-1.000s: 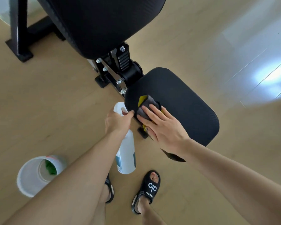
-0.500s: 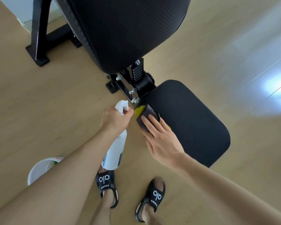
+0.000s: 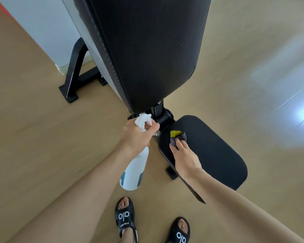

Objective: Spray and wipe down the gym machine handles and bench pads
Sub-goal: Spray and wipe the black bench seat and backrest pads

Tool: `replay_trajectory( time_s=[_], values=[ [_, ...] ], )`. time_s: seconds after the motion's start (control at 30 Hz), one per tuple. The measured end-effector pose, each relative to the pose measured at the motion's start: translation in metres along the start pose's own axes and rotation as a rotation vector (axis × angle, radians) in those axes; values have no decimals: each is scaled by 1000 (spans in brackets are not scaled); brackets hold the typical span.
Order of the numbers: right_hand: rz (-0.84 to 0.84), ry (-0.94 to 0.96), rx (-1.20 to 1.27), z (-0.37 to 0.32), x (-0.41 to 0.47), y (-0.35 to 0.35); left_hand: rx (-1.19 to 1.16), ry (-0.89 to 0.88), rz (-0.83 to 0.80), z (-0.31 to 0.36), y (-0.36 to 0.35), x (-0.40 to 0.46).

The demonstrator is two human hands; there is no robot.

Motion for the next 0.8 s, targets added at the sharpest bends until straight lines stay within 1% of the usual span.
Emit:
replay_trajectory(
  time_s=[0.03,0.07,0.1,0.13,0.2,0.23,0.27,0.33,0.4,0.53,0.67,0.73,0.8],
  values=[
    [-54,-13,81,1,-12,3,5,-26,-8,11,6,-9],
    [-116,-52,241,4,-20,9,7,-50,-11,22,10,-16],
    [-154,-117,480,6,-29,20,4,-71,-5,31,15,-24],
    [-155,-188,755,8,-41,37,-7,-84,13,45,24,-34],
    [-63,-295,1295,11,-63,74,-45,-105,58,69,39,-52],
    [-18,-301,1538,10,-74,94,-53,-117,81,82,46,-60],
    [10,-290,1748,9,-83,113,-56,-134,100,95,53,-68],
    [50,-260,2020,5,-105,159,-54,-178,139,125,66,-85],
    [78,-216,2141,0,-128,203,-31,-212,180,152,77,-103],
    [127,-77,2212,-15,-168,273,19,-264,236,196,96,-131],
    [171,-56,2307,-22,-186,307,16,-330,317,229,124,-157],
    [188,-45,2322,-25,-187,317,23,-334,343,235,138,-161],
    [181,-48,2299,-30,-188,326,85,-308,358,236,152,-163]
  ],
)
Point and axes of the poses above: each hand's wrist, its own x-axis towards the middle knuckle, its own y-axis out of the back of the hand, z = x × y, the point moved 5 cm from there along x, towards the middle knuckle, and after that the axes turned 8 degrees about -z, right-handed, at the moved point
